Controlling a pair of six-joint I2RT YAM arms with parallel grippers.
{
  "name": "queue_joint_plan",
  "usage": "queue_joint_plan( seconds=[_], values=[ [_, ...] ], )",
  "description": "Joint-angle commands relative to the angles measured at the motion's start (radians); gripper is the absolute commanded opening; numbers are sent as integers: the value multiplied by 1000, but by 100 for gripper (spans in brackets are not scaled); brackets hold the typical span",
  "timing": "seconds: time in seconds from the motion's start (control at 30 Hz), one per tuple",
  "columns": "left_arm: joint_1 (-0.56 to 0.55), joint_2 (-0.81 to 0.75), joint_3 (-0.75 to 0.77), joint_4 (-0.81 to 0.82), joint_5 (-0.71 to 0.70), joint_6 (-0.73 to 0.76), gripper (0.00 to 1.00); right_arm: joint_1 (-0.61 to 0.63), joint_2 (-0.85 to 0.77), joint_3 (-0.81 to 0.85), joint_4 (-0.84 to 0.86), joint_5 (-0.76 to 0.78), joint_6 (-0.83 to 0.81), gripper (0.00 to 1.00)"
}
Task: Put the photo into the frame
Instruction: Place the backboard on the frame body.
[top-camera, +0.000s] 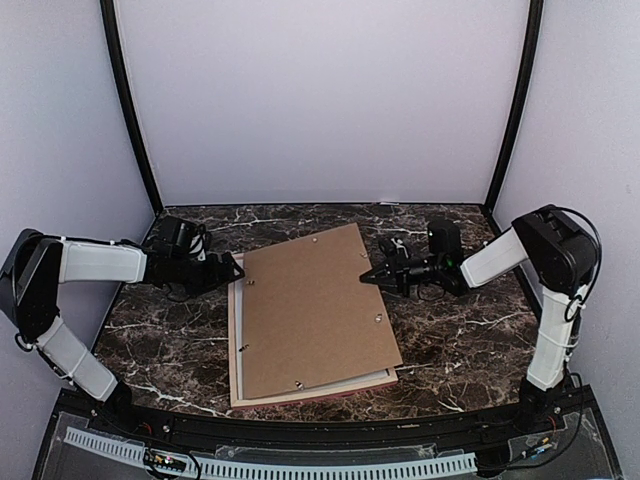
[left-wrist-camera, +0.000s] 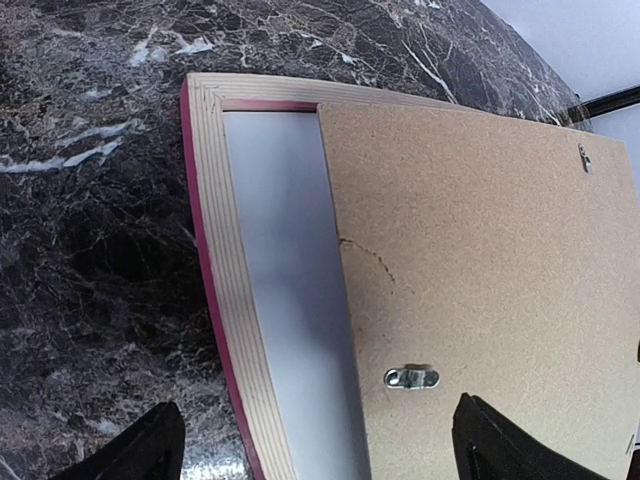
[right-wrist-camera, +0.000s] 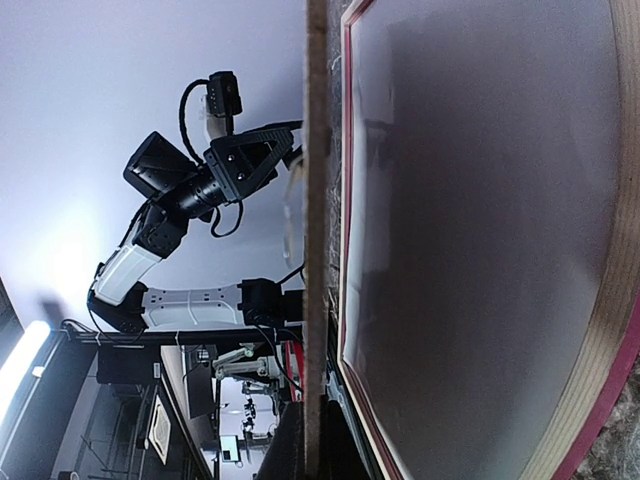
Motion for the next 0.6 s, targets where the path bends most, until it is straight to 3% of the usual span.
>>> queue_joint_plan(
  seconds=[0.0, 0.57],
  values=[
    [8, 8, 9, 1, 16, 16, 96, 13, 22, 42, 134, -51, 38, 0],
    [9, 14, 1, 1, 24, 19, 96, 30, 105, 88, 191, -58, 80, 0]
  ],
)
